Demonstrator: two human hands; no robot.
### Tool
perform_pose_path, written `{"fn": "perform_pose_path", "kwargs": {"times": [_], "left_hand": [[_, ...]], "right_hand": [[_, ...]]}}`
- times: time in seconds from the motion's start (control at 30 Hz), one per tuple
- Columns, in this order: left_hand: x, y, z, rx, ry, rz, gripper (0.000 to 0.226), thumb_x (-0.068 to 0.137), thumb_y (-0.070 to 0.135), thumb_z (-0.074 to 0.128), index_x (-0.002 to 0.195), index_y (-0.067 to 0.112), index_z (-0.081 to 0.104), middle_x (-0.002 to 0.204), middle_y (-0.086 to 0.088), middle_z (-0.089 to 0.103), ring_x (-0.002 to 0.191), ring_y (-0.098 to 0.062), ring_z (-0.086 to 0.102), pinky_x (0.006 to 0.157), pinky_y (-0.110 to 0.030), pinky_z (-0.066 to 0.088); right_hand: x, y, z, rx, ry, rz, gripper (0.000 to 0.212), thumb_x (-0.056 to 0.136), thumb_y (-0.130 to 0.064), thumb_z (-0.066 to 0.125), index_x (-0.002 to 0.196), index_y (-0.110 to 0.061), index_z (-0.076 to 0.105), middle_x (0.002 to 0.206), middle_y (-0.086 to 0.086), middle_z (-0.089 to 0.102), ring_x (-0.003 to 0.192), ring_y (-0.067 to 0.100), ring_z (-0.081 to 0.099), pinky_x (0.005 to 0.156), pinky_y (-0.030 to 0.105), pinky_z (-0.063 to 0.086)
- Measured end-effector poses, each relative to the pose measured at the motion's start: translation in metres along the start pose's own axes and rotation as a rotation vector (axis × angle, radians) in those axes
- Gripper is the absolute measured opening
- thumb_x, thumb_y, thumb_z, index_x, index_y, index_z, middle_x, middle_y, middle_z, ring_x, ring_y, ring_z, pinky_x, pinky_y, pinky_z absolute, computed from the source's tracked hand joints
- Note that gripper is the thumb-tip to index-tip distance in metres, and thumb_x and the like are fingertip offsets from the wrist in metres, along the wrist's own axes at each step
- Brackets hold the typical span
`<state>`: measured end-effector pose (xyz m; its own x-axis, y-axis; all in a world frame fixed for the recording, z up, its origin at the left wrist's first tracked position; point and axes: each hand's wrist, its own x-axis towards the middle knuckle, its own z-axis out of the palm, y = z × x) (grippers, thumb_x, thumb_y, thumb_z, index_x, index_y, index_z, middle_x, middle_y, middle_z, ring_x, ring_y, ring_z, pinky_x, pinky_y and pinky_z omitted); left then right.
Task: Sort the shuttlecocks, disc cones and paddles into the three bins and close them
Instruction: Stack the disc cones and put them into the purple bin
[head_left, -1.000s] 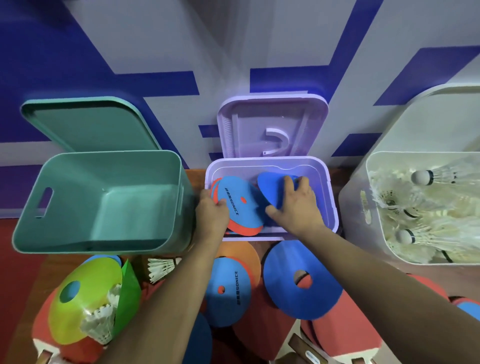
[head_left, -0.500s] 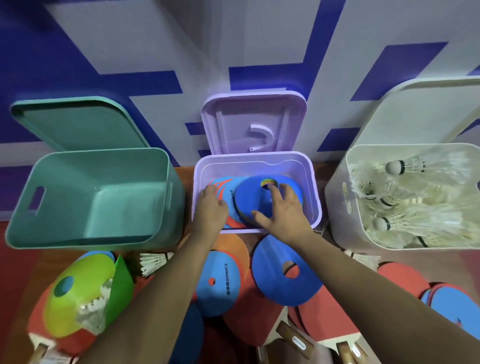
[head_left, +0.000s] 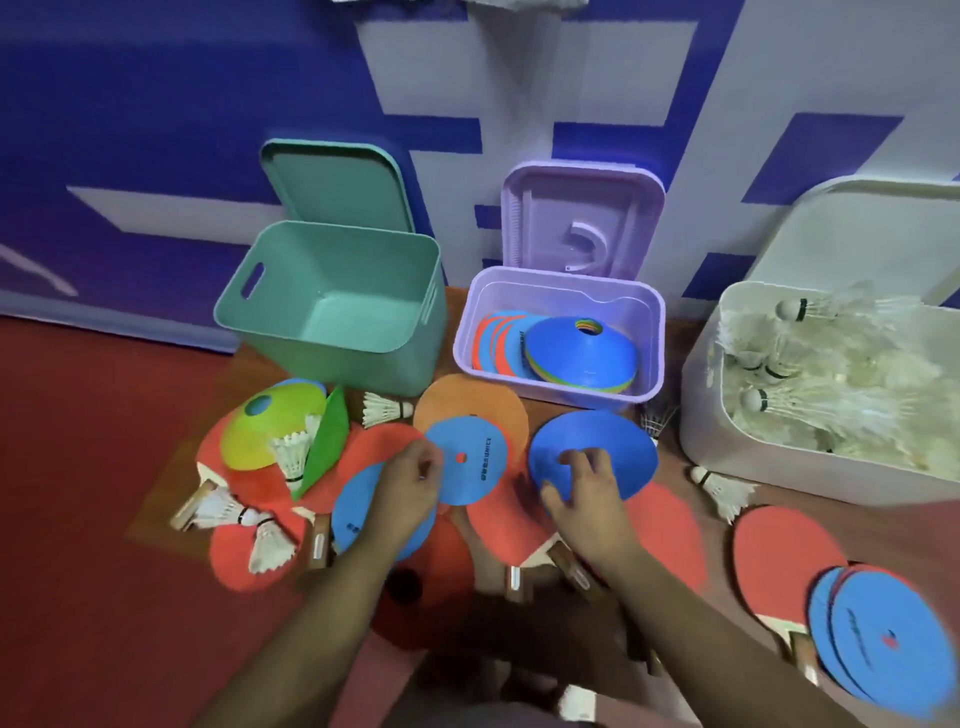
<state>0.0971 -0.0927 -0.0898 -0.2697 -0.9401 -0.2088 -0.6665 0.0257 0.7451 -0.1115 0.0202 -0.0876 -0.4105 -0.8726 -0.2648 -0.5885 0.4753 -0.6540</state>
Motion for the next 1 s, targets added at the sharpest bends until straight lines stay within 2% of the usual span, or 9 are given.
{"fn": "perform_pose_path", "kwargs": {"times": [0.13, 0.23, 0.43, 0.53, 0.63, 0.73, 0.8, 0.9, 1.0], "left_hand": [[-0.041, -0.028, -0.034, 0.116, 0.075, -0.140, 0.025, 0.088, 0.010, 0.057, 0.113, 0.007, 0.055, 0.100, -0.011, 0.066, 0.092, -0.024, 0.065, 0.080, -0.031, 0.047], [-0.056, -0.044, -0.070, 0.177, 0.043, -0.094, 0.025, 0.086, 0.003, 0.056, 0.112, 0.001, 0.054, 0.099, -0.012, 0.061, 0.084, -0.025, 0.065, 0.074, -0.026, 0.049], [-0.029, -0.085, -0.145, 0.259, 0.188, -0.084, 0.026, 0.081, 0.006, 0.059, 0.107, 0.004, 0.056, 0.099, -0.012, 0.055, 0.087, -0.028, 0.058, 0.079, -0.036, 0.047], [-0.004, -0.108, -0.171, 0.270, 0.170, -0.070, 0.039, 0.082, 0.009, 0.060, 0.120, 0.009, 0.053, 0.112, -0.014, 0.048, 0.086, -0.029, 0.060, 0.084, -0.034, 0.045], [0.029, -0.129, -0.182, 0.300, 0.040, -0.021, 0.049, 0.081, 0.015, 0.068, 0.128, 0.014, 0.055, 0.118, -0.016, 0.044, 0.096, -0.034, 0.058, 0.092, -0.033, 0.043], [0.057, -0.145, -0.185, 0.404, -0.168, 0.040, 0.042, 0.079, 0.020, 0.073, 0.120, 0.015, 0.064, 0.117, -0.017, 0.045, 0.102, -0.034, 0.054, 0.099, -0.029, 0.040], [0.067, -0.155, -0.188, 0.421, -0.209, 0.125, 0.027, 0.079, 0.013, 0.071, 0.106, 0.011, 0.071, 0.111, -0.017, 0.048, 0.098, -0.033, 0.055, 0.095, -0.029, 0.043], [0.078, -0.165, -0.199, 0.278, -0.094, 0.272, 0.013, 0.081, 0.006, 0.069, 0.094, 0.009, 0.071, 0.106, -0.013, 0.045, 0.087, -0.025, 0.055, 0.089, -0.023, 0.041], [0.091, -0.163, -0.222, 0.068, -0.021, 0.233, 0.013, 0.085, 0.016, 0.067, 0.097, 0.011, 0.068, 0.108, -0.008, 0.049, 0.087, -0.013, 0.052, 0.087, -0.013, 0.038]], "right_hand": [[-0.021, -0.022, 0.017, 0.003, -0.122, -0.020, 0.036, 0.085, -0.027, 0.064, 0.113, -0.006, 0.055, 0.110, 0.012, 0.044, 0.105, 0.035, 0.050, 0.088, 0.037, 0.040], [-0.025, -0.053, 0.031, -0.012, -0.177, -0.055, 0.042, 0.087, -0.027, 0.061, 0.122, -0.007, 0.050, 0.117, 0.013, 0.041, 0.100, 0.036, 0.055, 0.086, 0.038, 0.044], [-0.014, -0.121, 0.068, -0.060, -0.199, -0.144, 0.045, 0.087, -0.029, 0.060, 0.125, -0.007, 0.048, 0.122, 0.014, 0.041, 0.105, 0.035, 0.056, 0.095, 0.038, 0.045], [-0.004, -0.155, 0.093, -0.082, -0.182, -0.155, 0.047, 0.087, -0.028, 0.059, 0.128, -0.008, 0.047, 0.121, 0.013, 0.042, 0.104, 0.035, 0.055, 0.092, 0.040, 0.045], [0.007, -0.184, 0.120, -0.075, -0.132, -0.152, 0.046, 0.085, -0.025, 0.058, 0.126, -0.006, 0.049, 0.120, 0.014, 0.043, 0.103, 0.035, 0.056, 0.093, 0.040, 0.046], [0.017, -0.206, 0.145, -0.068, -0.095, -0.131, 0.042, 0.085, -0.023, 0.058, 0.123, -0.006, 0.051, 0.117, 0.013, 0.043, 0.097, 0.034, 0.057, 0.092, 0.041, 0.046], [0.020, -0.215, 0.157, -0.059, -0.077, -0.107, 0.041, 0.086, -0.022, 0.057, 0.123, -0.007, 0.050, 0.118, 0.012, 0.042, 0.098, 0.033, 0.056, 0.092, 0.040, 0.046], [0.027, -0.223, 0.164, -0.053, 0.030, -0.107, 0.036, 0.085, -0.019, 0.057, 0.119, -0.007, 0.053, 0.115, 0.010, 0.044, 0.100, 0.031, 0.054, 0.092, 0.037, 0.045], [0.042, -0.243, 0.165, -0.072, 0.155, -0.206, 0.032, 0.083, -0.023, 0.054, 0.112, -0.010, 0.056, 0.109, 0.005, 0.049, 0.103, 0.026, 0.053, 0.091, 0.035, 0.045]]}}
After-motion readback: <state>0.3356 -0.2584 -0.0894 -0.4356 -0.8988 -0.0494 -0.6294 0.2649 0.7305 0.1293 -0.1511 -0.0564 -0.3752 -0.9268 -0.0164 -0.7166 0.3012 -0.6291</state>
